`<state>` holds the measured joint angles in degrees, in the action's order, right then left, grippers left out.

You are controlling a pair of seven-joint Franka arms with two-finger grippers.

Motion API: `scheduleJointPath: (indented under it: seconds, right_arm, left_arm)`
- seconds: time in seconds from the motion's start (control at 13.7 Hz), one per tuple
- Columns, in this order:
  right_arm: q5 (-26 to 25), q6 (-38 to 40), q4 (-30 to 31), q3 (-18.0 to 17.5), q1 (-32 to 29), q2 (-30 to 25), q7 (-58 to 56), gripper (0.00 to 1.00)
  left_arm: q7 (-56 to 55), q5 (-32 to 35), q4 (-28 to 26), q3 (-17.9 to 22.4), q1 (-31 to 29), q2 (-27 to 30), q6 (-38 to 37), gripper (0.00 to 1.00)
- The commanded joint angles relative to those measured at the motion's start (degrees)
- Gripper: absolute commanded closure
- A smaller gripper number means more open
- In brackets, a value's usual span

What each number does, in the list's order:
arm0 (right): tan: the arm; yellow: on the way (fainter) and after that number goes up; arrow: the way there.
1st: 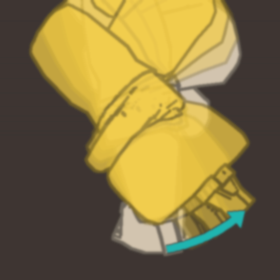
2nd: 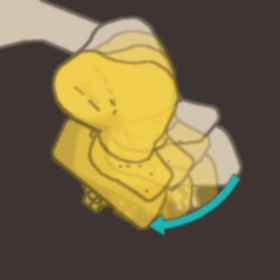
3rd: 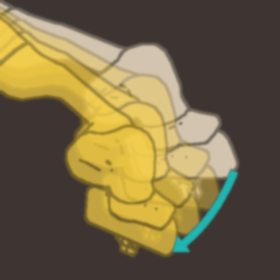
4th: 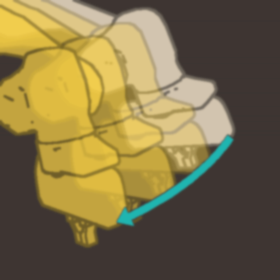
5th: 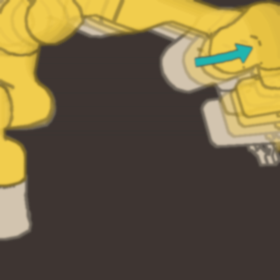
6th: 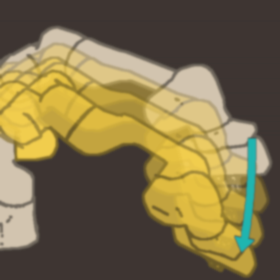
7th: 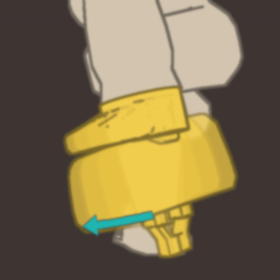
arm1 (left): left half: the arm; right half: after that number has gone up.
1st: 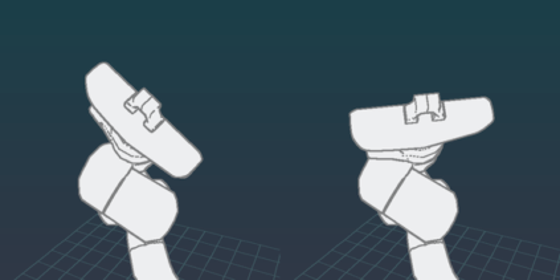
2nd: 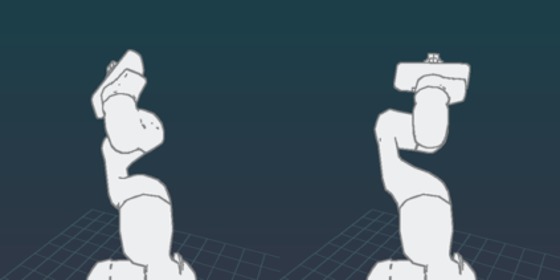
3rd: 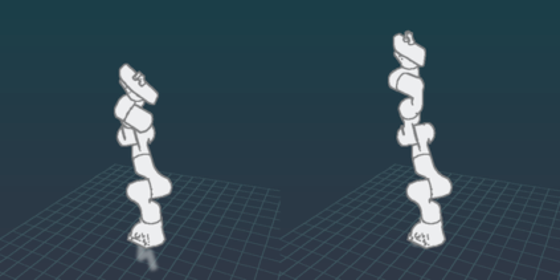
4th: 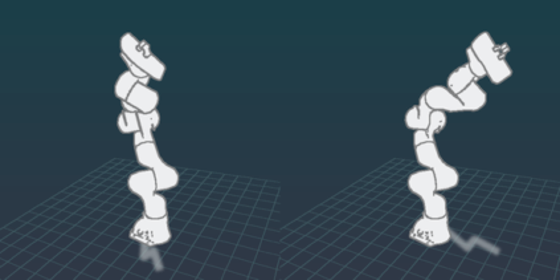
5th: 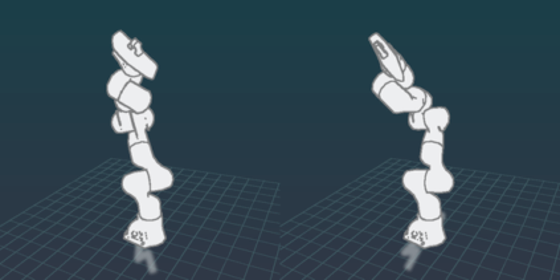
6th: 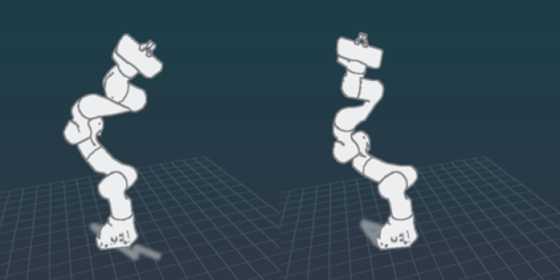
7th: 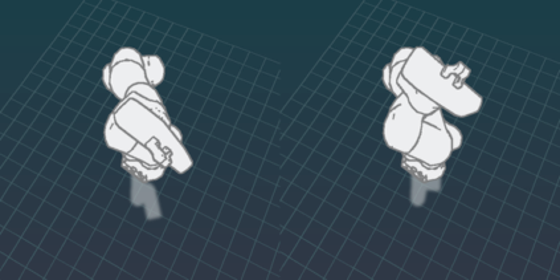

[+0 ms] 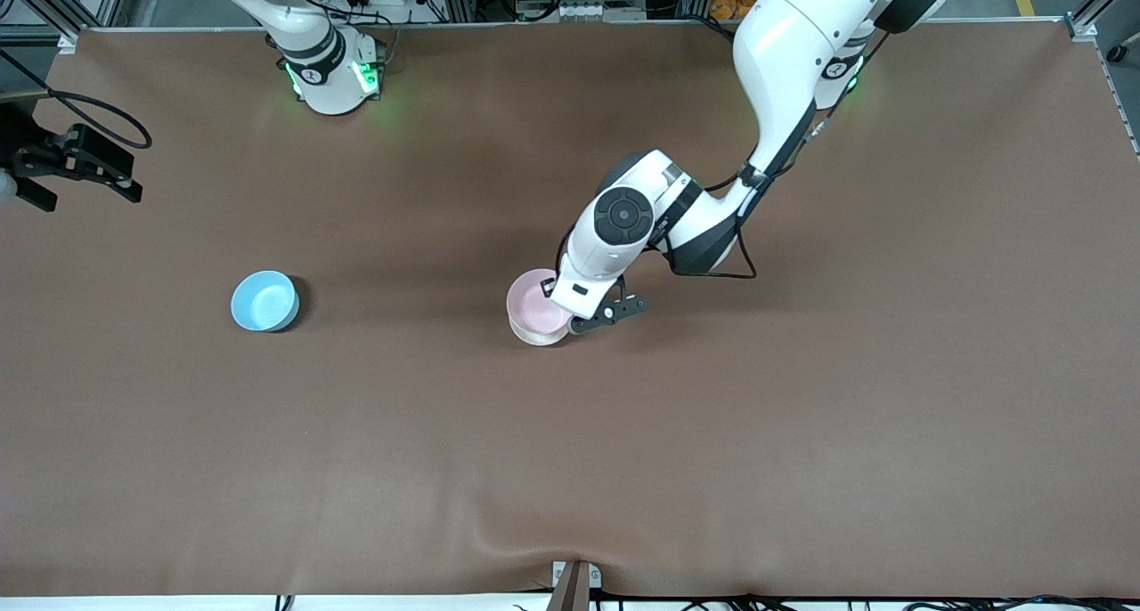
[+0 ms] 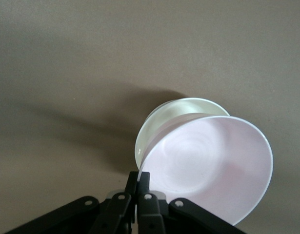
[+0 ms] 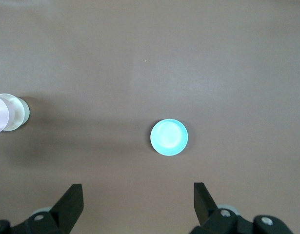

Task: Stack pink and blue bowls on white bowl
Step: 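Lower the pink bowl into the white bowl and open the left gripper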

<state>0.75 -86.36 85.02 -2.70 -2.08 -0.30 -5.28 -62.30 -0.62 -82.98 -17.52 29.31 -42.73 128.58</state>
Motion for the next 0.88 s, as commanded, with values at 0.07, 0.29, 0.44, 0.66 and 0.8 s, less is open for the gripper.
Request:
scheduleJointPath:
  seconds: [0.07, 0.29, 0.44, 0.66, 0.8]
  right_arm:
    - [0.74, 0.23, -0.03, -0.03, -0.38, -0.14, -0.43, 0.0]
    - [0.74, 0.23, -0.03, -0.03, -0.38, -0.14, -0.43, 0.0]
    - [0.74, 0.23, -0.03, -0.03, -0.29, -0.14, -0.43, 0.0]
    - [0.74, 0.06, -0.03, -0.03, -0.38, -0.06, -0.43, 0.0]
    - [0.66, 0.14, -0.21, -0.03, -0.47, 0.12, -0.35, 0.0]
  left_arm:
    - [-0.36, 0.89, 1.59, 0.2, 0.4, -2.01, 1.76, 1.0]
    - [-0.28, 0.89, 1.59, 0.2, 0.4, -3.06, 1.94, 1.0]
    - [-0.28, 0.8, 1.59, 0.2, 0.4, -3.42, 2.72, 1.0]
    - [-0.45, 0.71, 1.68, 0.2, 0.4, -3.94, 3.43, 1.0]
    - [-0.37, 0.71, 1.59, 0.2, 0.48, -4.21, 3.52, 0.65]
